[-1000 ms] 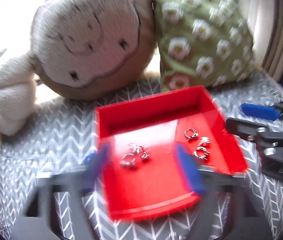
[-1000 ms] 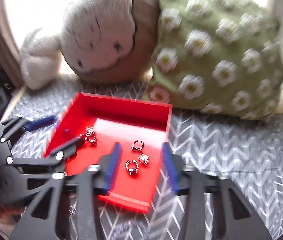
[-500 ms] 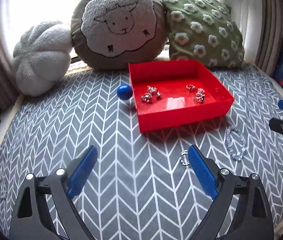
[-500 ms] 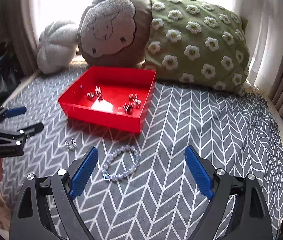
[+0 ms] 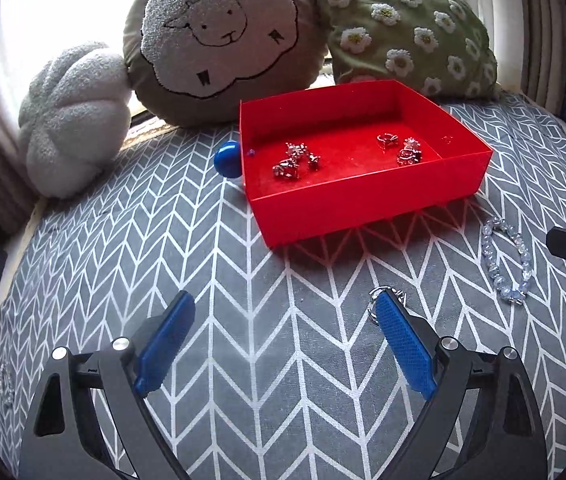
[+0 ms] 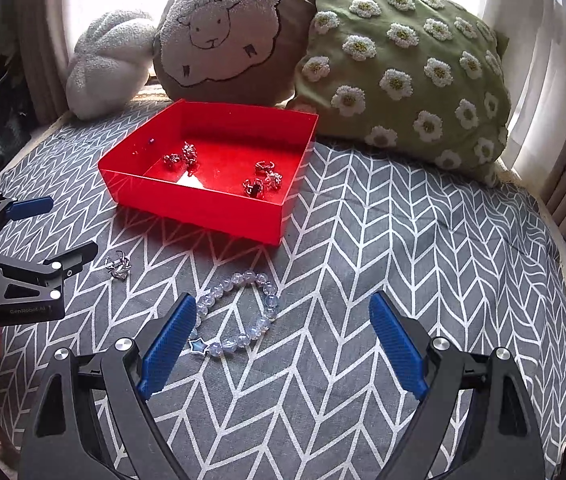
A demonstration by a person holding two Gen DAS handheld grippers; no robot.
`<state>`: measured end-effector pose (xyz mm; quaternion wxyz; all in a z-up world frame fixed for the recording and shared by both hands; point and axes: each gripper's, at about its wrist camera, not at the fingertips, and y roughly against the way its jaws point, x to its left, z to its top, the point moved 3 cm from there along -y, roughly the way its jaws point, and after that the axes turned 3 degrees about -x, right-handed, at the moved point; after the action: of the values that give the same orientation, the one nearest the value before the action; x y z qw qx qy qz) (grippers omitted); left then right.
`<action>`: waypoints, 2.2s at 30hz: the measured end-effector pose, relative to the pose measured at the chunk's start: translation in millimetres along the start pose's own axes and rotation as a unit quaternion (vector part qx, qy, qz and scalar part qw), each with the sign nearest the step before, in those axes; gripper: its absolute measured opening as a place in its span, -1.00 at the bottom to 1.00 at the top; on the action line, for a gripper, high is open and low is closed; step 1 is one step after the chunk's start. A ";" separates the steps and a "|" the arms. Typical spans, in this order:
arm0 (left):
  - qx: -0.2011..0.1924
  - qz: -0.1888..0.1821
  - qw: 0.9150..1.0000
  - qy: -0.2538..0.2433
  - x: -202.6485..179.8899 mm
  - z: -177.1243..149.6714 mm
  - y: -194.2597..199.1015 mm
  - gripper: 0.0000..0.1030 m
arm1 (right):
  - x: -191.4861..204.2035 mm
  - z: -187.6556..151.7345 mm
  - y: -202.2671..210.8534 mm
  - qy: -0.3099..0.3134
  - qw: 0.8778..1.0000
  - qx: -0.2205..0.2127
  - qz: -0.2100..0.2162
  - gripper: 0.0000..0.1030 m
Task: Organize jewelry
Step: 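Move left tool to the last silver ring while right tool approaches beaded bracelet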
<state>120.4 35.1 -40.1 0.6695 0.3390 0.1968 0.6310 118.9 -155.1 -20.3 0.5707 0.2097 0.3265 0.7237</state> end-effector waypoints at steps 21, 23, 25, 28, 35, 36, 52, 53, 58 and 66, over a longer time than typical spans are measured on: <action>0.019 -0.015 1.000 0.005 -8.5 -3.1 -22.4 0.70 | 1.0 -7.2 -22.3 -0.002 1.000 0.026 -0.005 0.59; 0.018 -0.020 1.000 0.008 -8.7 -3.1 -22.4 0.70 | 1.5 -7.3 -22.2 -0.002 1.000 0.026 -0.003 0.59; 0.018 -0.027 0.999 0.013 -8.4 -3.2 -21.9 0.70 | 2.0 -7.3 -22.4 0.000 1.000 0.027 -0.002 0.59; 0.018 -0.035 0.999 0.016 -9.1 -3.8 -21.2 0.70 | 3.8 -8.0 -22.8 0.002 1.000 0.028 -0.002 0.59; 0.014 -0.052 0.998 0.017 -13.5 -4.7 -16.2 0.70 | 6.0 -9.7 -24.8 0.003 0.999 0.034 0.000 0.59; 0.012 -0.055 0.998 0.015 -14.8 -4.8 -15.2 0.70 | 6.3 -10.0 -24.9 0.004 0.999 0.034 0.000 0.59; 0.013 -0.084 0.996 -0.002 -32.2 -11.0 -12.0 0.70 | 12.5 -14.7 -33.0 0.017 0.999 0.050 0.003 0.43; 0.016 -0.085 0.996 -0.003 -33.2 -11.8 -13.5 0.70 | 12.9 -15.5 -34.9 0.018 0.998 0.053 0.001 0.41; 0.017 -0.082 0.996 -0.012 -36.7 -13.0 -16.1 0.70 | 13.3 -17.8 -40.6 0.020 0.998 0.059 0.003 0.39; 0.026 -0.080 0.996 -0.010 -36.5 -13.4 -21.2 0.70 | 10.4 -18.0 -43.5 0.007 0.998 0.066 0.024 0.28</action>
<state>121.6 2.7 -70.3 0.7110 0.3458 0.2326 0.5664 134.0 -143.4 -64.6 0.5360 0.2497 0.3719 0.7155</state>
